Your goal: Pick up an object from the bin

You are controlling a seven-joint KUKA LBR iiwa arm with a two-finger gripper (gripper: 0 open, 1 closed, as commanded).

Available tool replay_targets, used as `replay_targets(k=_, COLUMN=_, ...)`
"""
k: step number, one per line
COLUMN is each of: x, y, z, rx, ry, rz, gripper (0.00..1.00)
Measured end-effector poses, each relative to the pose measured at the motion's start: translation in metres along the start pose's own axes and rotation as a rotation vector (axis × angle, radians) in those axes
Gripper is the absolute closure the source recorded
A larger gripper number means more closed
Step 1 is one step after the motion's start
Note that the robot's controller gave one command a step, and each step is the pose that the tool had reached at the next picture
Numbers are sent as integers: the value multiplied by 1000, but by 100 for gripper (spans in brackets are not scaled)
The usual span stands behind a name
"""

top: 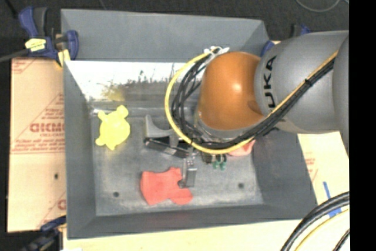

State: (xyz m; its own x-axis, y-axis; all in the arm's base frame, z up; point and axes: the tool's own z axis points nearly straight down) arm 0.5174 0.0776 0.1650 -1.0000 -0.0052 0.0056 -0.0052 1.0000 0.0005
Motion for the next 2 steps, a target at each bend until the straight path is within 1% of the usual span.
replay_targets(k=1, x=-1, y=0, z=-4, rx=-1, ry=-7, rz=2, gripper=0)
replay_targets(k=2, x=2, y=1, z=39, rx=0, ry=-13, rz=-46, gripper=0)
